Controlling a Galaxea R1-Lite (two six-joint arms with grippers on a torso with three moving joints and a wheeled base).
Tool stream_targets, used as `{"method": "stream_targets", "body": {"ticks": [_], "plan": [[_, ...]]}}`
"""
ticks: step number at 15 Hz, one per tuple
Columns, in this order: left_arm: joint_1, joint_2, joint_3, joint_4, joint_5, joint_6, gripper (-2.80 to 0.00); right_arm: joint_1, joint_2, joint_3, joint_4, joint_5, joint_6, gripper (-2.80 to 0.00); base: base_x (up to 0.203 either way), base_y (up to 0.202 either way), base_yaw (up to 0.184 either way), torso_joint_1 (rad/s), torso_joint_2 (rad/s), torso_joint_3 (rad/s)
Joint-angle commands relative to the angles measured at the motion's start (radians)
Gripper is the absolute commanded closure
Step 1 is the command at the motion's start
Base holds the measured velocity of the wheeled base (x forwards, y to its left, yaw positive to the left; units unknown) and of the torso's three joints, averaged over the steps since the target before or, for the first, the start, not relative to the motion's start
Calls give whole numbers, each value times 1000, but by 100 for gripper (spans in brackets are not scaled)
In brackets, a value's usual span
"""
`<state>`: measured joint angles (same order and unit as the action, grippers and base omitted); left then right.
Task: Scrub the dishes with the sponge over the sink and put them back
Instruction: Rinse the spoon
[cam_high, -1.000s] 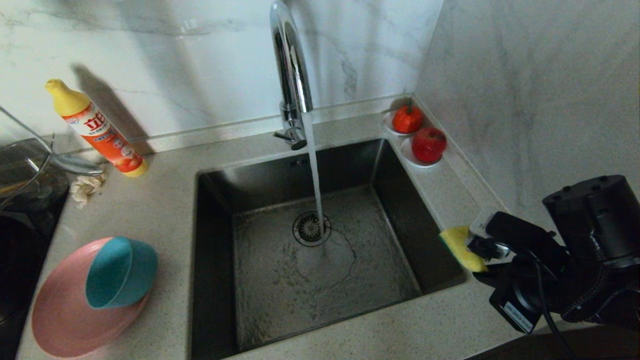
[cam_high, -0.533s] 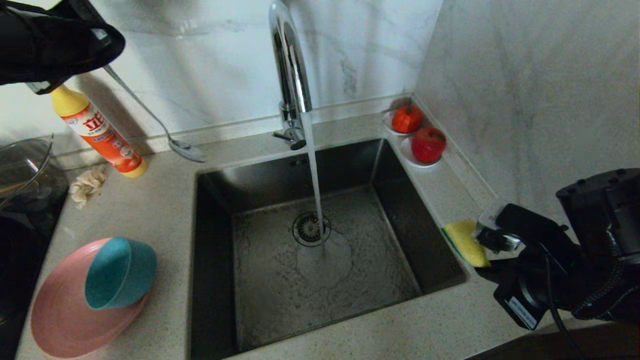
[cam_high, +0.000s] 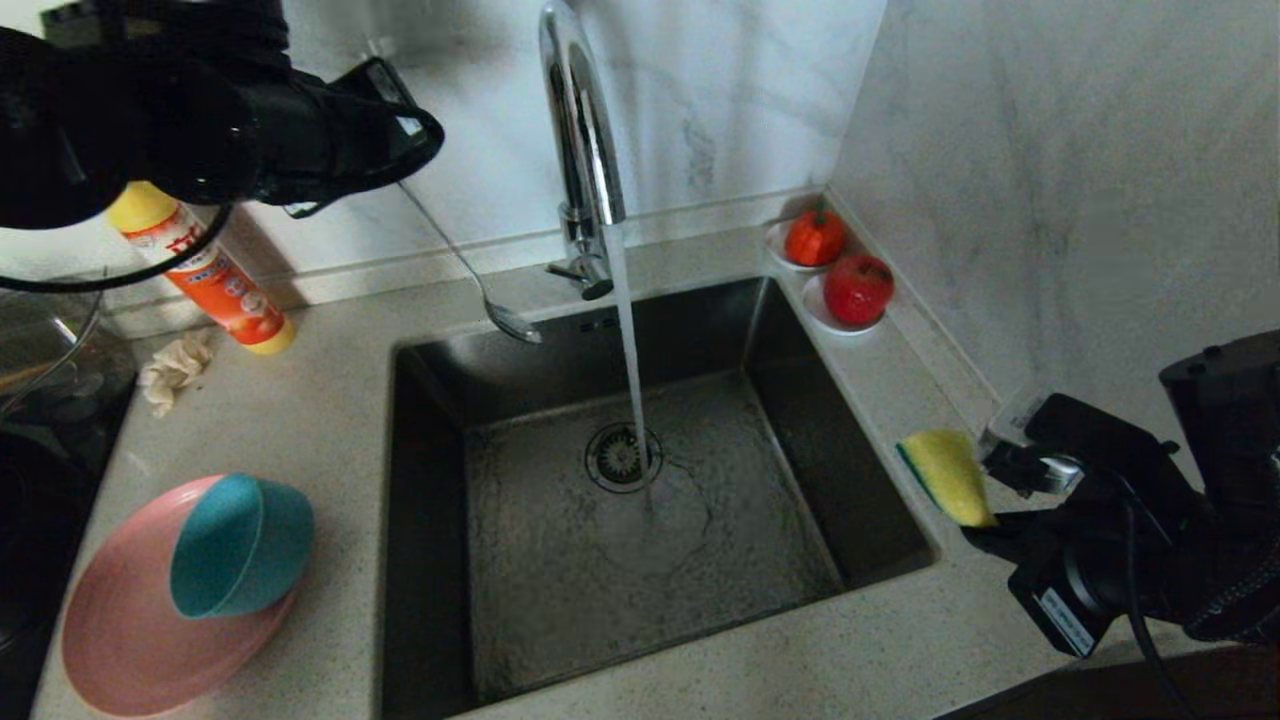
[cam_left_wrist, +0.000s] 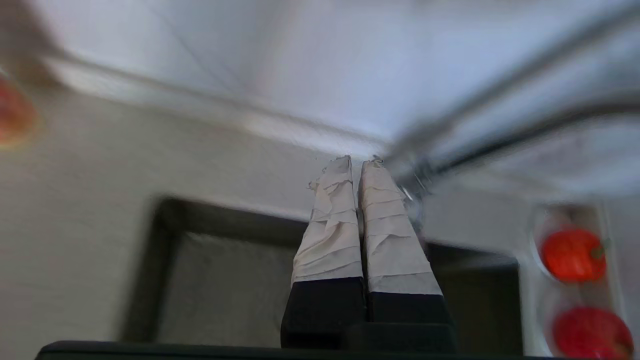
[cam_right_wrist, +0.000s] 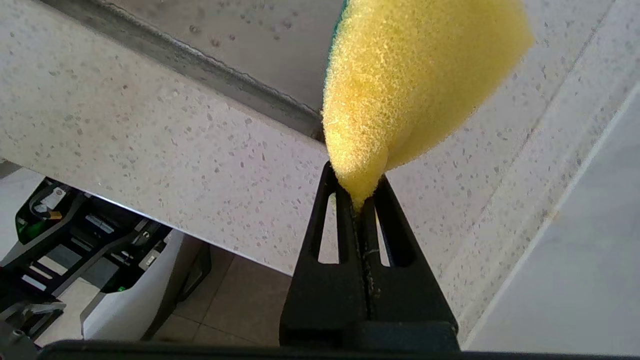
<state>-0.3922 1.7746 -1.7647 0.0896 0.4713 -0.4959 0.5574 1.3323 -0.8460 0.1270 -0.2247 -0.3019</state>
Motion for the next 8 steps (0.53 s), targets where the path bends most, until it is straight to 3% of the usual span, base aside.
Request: {"method": "stream_targets", "body": {"ticks": [1, 6, 8], "plan": [[-35, 95, -23, -8, 9, -21, 0, -1, -12, 8, 0, -1, -2, 0, 0, 0, 0, 0, 0, 0], [-60, 240, -148, -23, 80, -118, 0, -7, -10, 12, 1, 2, 9, 0, 0, 0, 0, 0, 0, 0], [-69, 255, -169, -34, 97, -129, 0, -24, -13, 15, 0, 13, 13, 0, 0, 0, 0, 0, 0, 0]]}}
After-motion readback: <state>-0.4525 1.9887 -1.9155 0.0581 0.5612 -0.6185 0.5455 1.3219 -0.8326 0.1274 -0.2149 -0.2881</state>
